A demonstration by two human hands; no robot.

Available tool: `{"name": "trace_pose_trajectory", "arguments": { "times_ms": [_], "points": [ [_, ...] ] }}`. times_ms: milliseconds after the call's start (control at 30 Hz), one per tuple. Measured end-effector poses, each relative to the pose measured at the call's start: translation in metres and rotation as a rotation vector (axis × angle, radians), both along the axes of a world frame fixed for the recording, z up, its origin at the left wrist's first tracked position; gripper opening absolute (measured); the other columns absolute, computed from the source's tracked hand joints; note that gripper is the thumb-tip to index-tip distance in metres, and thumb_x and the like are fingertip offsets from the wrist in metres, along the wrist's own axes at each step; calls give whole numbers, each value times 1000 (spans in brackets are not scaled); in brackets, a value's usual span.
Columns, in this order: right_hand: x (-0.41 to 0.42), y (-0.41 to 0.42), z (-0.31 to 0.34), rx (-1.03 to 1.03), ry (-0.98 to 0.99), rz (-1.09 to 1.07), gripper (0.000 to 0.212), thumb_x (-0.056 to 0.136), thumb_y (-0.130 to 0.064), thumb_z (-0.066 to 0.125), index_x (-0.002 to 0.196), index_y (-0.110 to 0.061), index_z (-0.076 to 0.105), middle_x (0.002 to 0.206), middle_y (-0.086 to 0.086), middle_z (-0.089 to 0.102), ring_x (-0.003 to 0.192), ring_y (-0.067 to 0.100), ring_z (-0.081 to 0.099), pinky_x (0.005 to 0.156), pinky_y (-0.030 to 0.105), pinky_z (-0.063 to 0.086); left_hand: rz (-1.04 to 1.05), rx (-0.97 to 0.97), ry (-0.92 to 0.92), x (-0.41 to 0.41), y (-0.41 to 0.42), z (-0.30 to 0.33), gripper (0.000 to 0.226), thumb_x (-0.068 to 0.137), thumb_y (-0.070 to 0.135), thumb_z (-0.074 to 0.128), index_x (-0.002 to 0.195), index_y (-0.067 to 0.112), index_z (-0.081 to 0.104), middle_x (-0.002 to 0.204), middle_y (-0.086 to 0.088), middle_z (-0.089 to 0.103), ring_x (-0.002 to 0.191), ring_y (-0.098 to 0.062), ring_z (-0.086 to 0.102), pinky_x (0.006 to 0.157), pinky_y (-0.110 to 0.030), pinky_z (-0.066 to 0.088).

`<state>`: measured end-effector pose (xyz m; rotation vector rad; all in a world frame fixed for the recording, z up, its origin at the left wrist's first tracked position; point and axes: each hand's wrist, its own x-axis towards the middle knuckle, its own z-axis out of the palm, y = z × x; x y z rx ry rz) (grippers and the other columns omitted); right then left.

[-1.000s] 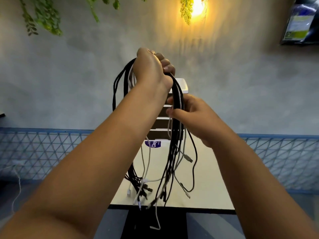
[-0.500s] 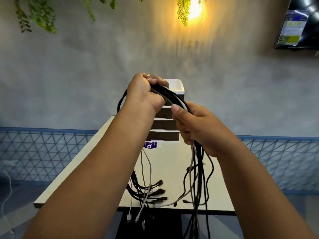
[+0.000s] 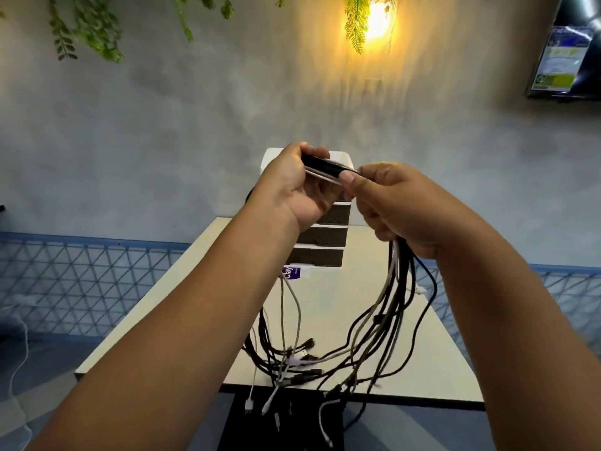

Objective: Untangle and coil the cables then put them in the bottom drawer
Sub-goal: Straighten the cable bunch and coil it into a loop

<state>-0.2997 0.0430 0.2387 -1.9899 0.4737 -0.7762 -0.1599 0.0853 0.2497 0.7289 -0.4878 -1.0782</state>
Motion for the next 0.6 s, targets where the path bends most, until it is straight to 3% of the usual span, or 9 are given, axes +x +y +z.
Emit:
{"name": "trace_pose_trajectory", "arguments": {
  "times_ms": [100,200,267,333,400,467,500,600],
  "points": [
    [5,0,7,-79,60,-38,27,102,-30,49,81,-13,54,55,1,30,43,12,22,41,22,18,-135,-35,47,12,9,-13,34,100,39,46,77,17,58,77,2,66,65,-18,64,58,-26,56],
    [13,2,15,-98,88,-30,29,102,-31,49,78,-14,54,59,4,28,46,13,21,43,23,17,-156,-57,-3,18,16,-26,57,94,65,40,92,14,65,90,-4,71,80,-16,67,68,-30,58],
    [17,1,20,-95,94,-44,30,102,-31,50,77,-13,51,57,2,30,44,12,22,41,19,19,-214,-24,-114,22,28,-36,83,85,79,36,111,6,64,108,-11,70,95,-20,67,81,-35,57],
    [19,-2,24,-103,98,-73,33,101,-32,50,75,-13,50,56,0,32,43,11,23,39,17,21,-247,59,-333,26,51,-46,94,80,81,37,120,0,61,122,-17,67,109,-25,66,90,-39,55],
    [19,-5,28,-115,109,-86,32,100,-34,51,76,-14,52,55,-1,34,42,10,25,39,18,22,-131,95,-573,32,77,-55,81,82,72,46,115,1,64,117,-15,70,106,-24,68,86,-36,55],
    [18,-5,31,-136,138,-83,31,100,-36,51,78,-14,53,56,-2,35,42,10,26,39,19,24,143,-17,-693,34,97,-59,54,81,59,66,103,9,67,107,-7,73,93,-15,68,76,-31,54],
    [18,-3,33,-150,149,-71,31,100,-36,51,79,-14,53,56,-2,35,42,10,27,39,20,24,304,-55,-770,35,101,-59,51,74,55,73,104,15,64,110,-3,71,95,-12,65,76,-29,52],
    [21,9,41,-231,188,-51,31,100,-38,51,80,-14,54,52,-4,36,43,12,29,41,23,25,652,199,-1283,37,90,-51,99,63,60,82,144,31,33,151,6,40,134,-9,40,103,-33,41]
  ]
}}
